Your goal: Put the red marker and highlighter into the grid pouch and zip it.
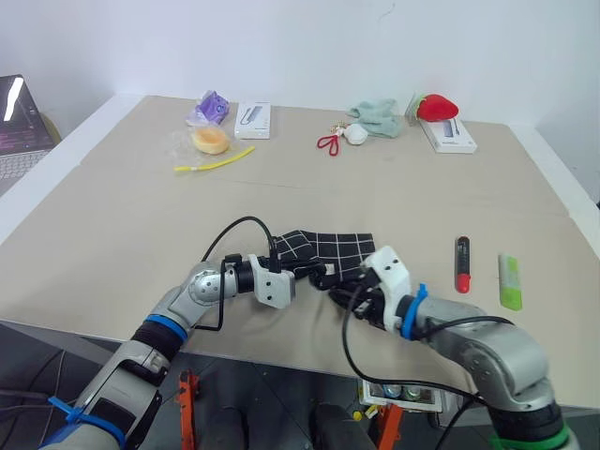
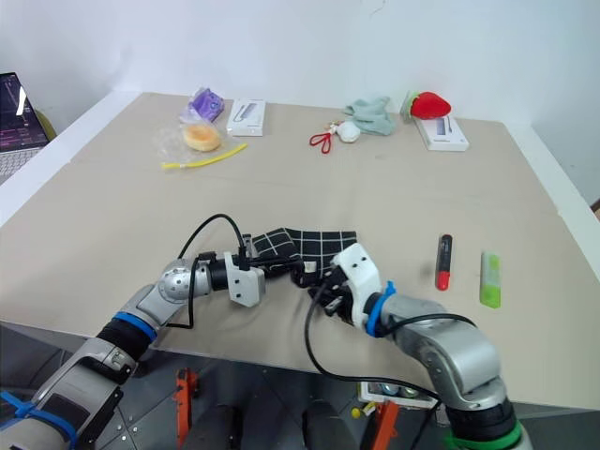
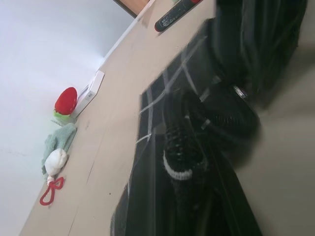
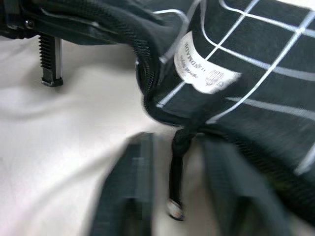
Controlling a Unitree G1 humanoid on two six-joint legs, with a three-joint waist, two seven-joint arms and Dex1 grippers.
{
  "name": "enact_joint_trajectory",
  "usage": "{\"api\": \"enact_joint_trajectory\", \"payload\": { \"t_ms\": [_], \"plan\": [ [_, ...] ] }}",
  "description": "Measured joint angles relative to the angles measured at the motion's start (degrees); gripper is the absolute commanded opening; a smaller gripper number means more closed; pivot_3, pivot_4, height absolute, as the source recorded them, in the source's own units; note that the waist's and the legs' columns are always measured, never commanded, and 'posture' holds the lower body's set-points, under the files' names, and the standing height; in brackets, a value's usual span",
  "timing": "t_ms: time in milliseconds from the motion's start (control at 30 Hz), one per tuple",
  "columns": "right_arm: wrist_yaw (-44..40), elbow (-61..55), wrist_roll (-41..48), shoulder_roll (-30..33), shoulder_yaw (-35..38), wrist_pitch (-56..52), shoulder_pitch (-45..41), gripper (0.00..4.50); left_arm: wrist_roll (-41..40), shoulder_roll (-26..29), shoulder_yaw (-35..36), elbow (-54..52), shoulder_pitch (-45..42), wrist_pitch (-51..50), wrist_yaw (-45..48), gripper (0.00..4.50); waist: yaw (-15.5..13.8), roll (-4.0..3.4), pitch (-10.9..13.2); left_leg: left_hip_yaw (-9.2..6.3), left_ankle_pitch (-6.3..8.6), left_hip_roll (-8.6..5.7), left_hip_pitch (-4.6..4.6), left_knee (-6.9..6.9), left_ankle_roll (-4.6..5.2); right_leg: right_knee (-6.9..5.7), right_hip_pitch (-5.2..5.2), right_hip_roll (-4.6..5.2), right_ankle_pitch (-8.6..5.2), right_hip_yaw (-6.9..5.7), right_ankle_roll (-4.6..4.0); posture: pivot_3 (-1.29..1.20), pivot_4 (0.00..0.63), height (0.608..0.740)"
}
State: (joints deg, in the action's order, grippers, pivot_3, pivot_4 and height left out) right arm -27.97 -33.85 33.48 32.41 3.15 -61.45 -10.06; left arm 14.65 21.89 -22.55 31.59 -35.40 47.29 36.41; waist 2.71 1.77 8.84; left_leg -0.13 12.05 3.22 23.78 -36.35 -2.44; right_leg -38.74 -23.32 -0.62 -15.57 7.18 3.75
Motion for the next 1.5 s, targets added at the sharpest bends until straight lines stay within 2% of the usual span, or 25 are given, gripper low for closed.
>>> {"api": "enact_joint_trajectory", "payload": {
  "t_ms": [100, 200, 300, 467, 600, 900, 1000, 1167, 1200, 1233, 1367, 1433, 1500],
  "plan": [
    [-3.63, -1.54, 4.77, 1.45, 8.25, 2.01, 1.20, 4.48, -0.01, 0.00, 0.05, -0.09, 0.00, -0.15, 0.06, 0.00, -0.01, 0.00, 0.00, -0.03, 0.00, 0.00, 0.00, 0.00, 0.00, 0.00, 0.01, 0.00, 0.00, -0.03, 0.00, 0.00, 0.150, 0.728],
    [-2.36, -0.34, 5.66, 1.77, 14.71, 3.69, 0.33, 4.48, -0.03, 0.04, 0.14, -0.04, -0.02, -0.33, 0.13, 0.00, 0.00, 0.00, 0.00, -0.04, 0.00, -0.01, -0.02, 0.00, 0.00, 0.00, 0.02, 0.00, 0.02, -0.03, -0.01, 0.00, 0.150, 0.728],
    [2.63, 4.10, 2.35, 1.96, 18.20, 5.48, -1.37, 4.48, -0.15, -0.11, 0.16, -0.02, -0.05, -0.85, 0.19, 0.00, 0.00, 0.00, 0.00, -0.03, -0.01, -0.01, -0.03, -0.02, 0.01, -0.01, 0.02, 0.00, 0.03, -0.02, -0.02, 0.00, 0.150, 0.728],
    [15.32, 11.37, -7.21, 1.84, 18.25, 4.28, -3.47, 4.48, -0.76, -0.59, 0.17, 0.96, -0.47, -0.87, 0.32, 0.00, 0.00, -0.04, 0.01, -0.02, -0.01, -0.02, -0.01, -0.02, 0.01, -0.01, -0.01, 0.01, 0.03, 0.00, -0.03, 0.00, 0.150, 0.728],
    [21.81, 13.15, -11.32, -0.54, 17.80, 1.39, -3.97, 4.48, -1.08, -0.75, 0.16, 1.52, -0.74, -0.84, 0.36, 0.00, 0.00, -0.07, 0.01, -0.03, -0.01, -0.02, -0.01, 0.00, 0.01, -0.01, -0.01, 0.00, 0.03, 0.00, -0.03, 0.00, 0.150, 0.728],
    [24.15, 15.09, -12.82, -5.36, 17.01, -3.33, -3.58, 4.48, -1.08, -0.87, 0.16, 1.62, -0.79, -0.76, 0.34, 0.00, 0.01, -0.09, 0.01, -0.02, -0.01, -0.04, 0.00, 0.00, 0.01, -0.01, -0.01, 0.01, 0.03, 0.02, -0.03, 0.00, 0.150, 0.728],
    [24.26, 15.10, -12.90, -5.64, 17.13, -4.05, -3.88, 3.66, -1.06, -0.89, 0.16, 1.65, -0.79, -0.76, 0.32, 0.00, 0.01, -0.09, 0.01, -0.03, -0.01, -0.04, -0.01, 0.00, 0.01, -0.01, 0.00, 0.00, 0.03, 0.00, -0.03, 0.00, 0.150, 0.728],
    [23.23, 15.63, -13.05, -5.67, 17.01, -3.10, -3.76, 1.01, -1.06, -0.96, 0.15, 1.68, -0.79, -0.76, 0.32, 0.00, -0.05, -0.09, 0.01, -0.05, -0.01, -0.05, 0.00, -0.01, 0.01, -0.01, 0.03, 0.01, 0.03, 0.00, -0.02, 0.00, 0.150, 0.728],
    [23.03, 15.75, -13.12, -5.67, 17.02, -2.53, -3.65, 0.68, -1.06, -0.97, 0.15, 1.68, -0.79, -0.76, 0.32, 0.00, -0.05, -0.09, 0.01, -0.05, -0.02, -0.06, 0.00, -0.01, 0.01, 0.00, 0.03, 0.01, 0.02, 0.01, -0.02, 0.00, 0.150, 0.728],
    [22.86, 16.00, -13.14, -5.66, 17.06, -2.11, -3.62, 0.56, -1.06, -0.97, 0.15, 1.69, -0.79, -0.75, 0.33, 0.00, -0.05, -0.09, 0.01, -0.05, -0.02, -0.06, 0.00, -0.01, 0.01, 0.00, 0.03, 0.01, 0.02, 0.00, -0.02, 0.00, 0.150, 0.728],
    [18.26, 16.80, -13.56, -2.74, 16.71, 2.57, -2.22, 0.56, -1.10, -1.07, 0.15, 1.69, -0.89, -0.75, 0.38, 0.00, -0.05, -0.21, 0.08, -0.05, -0.02, -0.09, 0.03, -0.01, 0.01, 0.00, 0.00, 0.03, 0.02, 0.01, -0.01, 0.00, 0.150, 0.728],
    [9.21, 14.75, -12.70, 3.16, 15.80, 9.71, -0.44, 0.56, -1.16, -1.05, 0.15, 1.68, -0.98, -0.62, 0.43, 0.00, 0.01, -0.48, 0.19, -0.02, -0.01, -0.18, 0.04, -0.01, 0.02, 0.00, -0.01, 0.08, -0.03, 0.08, 0.07, 0.00, 0.150, 0.728],
    [-1.87, 8.21, -8.21, 7.65, 15.97, 15.40, 2.32, 0.56, -1.17, -0.87, 0.14, 1.71, -1.00, -0.46, 0.49, 0.00, 0.02, -0.53, 0.19, -0.14, 0.03, -0.16, 0.01, 0.04, 0.08, -0.01, 0.03, 0.02, -0.08, 0.02, 0.09, 0.00, 0.150, 0.728]
  ]
}}
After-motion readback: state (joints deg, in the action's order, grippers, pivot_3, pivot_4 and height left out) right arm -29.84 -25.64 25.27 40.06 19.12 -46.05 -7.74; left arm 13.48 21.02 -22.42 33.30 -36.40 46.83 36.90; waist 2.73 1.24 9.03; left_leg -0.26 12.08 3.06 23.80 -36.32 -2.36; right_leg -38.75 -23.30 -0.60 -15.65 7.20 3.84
